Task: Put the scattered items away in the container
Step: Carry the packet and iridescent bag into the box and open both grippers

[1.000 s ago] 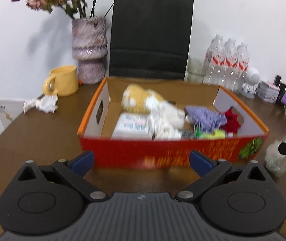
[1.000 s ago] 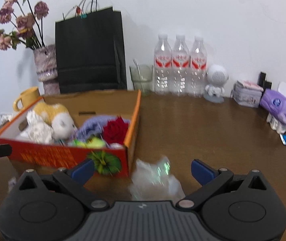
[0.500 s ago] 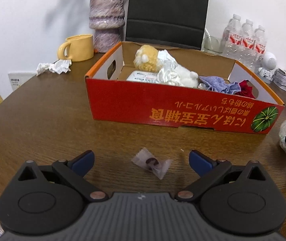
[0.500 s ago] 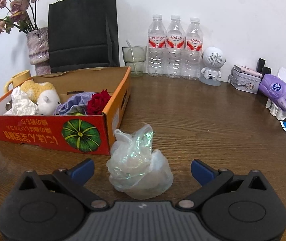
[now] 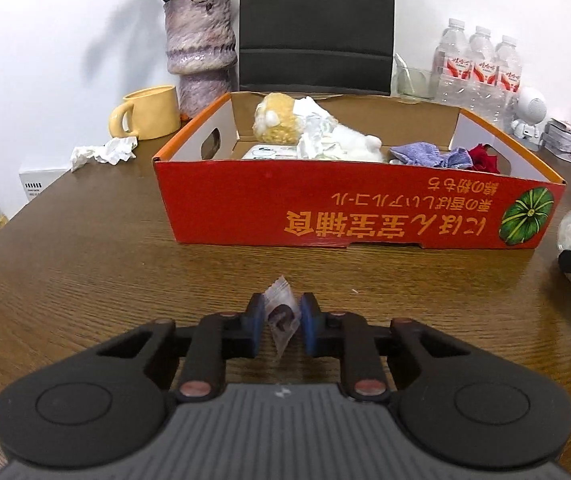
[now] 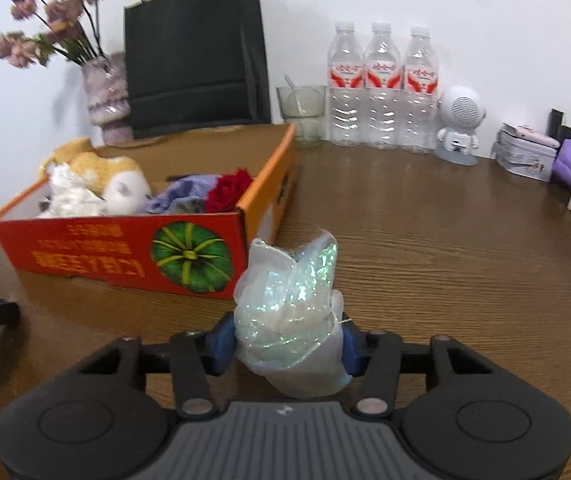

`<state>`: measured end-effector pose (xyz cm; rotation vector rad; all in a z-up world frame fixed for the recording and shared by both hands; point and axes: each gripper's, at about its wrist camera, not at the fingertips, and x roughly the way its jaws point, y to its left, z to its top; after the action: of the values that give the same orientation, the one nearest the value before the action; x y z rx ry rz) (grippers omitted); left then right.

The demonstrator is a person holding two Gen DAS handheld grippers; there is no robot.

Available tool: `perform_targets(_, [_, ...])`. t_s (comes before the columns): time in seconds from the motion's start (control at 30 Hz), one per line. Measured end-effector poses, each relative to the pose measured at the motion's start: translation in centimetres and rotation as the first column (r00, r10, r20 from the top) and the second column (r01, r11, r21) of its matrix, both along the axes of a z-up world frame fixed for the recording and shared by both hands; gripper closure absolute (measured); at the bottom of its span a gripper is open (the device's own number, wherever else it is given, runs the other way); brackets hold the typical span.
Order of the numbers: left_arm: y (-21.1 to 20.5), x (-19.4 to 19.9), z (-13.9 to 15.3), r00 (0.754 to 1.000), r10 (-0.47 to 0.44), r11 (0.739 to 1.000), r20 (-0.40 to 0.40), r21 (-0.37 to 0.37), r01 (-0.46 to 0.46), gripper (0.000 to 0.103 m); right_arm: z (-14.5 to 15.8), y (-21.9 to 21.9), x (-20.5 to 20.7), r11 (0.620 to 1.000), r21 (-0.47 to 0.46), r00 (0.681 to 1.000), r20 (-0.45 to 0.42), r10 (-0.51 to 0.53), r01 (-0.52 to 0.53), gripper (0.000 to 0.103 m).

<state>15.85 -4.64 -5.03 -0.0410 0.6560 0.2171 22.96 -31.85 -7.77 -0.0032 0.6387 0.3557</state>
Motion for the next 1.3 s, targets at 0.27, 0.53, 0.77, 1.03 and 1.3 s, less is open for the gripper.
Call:
perform_targets(0.27, [0.2, -0.4, 0.1, 1.000, -0.019, 1.000, 0.018, -0.023, 0.019, 0.086, 0.7, 0.0, -2.1, 0.999, 0.033, 0.999, 0.052, 0.004, -0.006, 0.060])
perform_targets(0.53, [0.5, -0.9, 0.4, 0.998, -0.036, 0.998, 0.042, -0.042, 0.038, 0.092, 0.4, -0.2, -2.5, 0.998, 0.061, 0.999, 0.031, -0.030, 0.028, 0.060])
perform_targets(0.77, [0.8, -1.7, 0.8, 0.995, -0.067, 0.996, 0.068, -0.055, 0.071, 0.095, 0.3, 0.4, -3.4, 0.996, 0.082, 0.999, 0.025, -0.043, 0.041, 0.060])
perform_targets(1.03, [1.5, -2.8, 2.0, 0.988, -0.096, 0.992, 0.124, -0.076, 0.106, 0.095, 0.7, 1.7, -4.7, 0.995, 0.094, 0.998, 0.041, -0.048, 0.044, 0.060])
perform_targets(1.3, [2.1, -3.3, 4.4, 0.968, -0.142, 0.981, 0.205, -0.099, 0.165, 0.095, 2.6, 3.7, -5.6, 0.994, 0.108, 0.995, 0.101, -0.013, 0.002, 0.060])
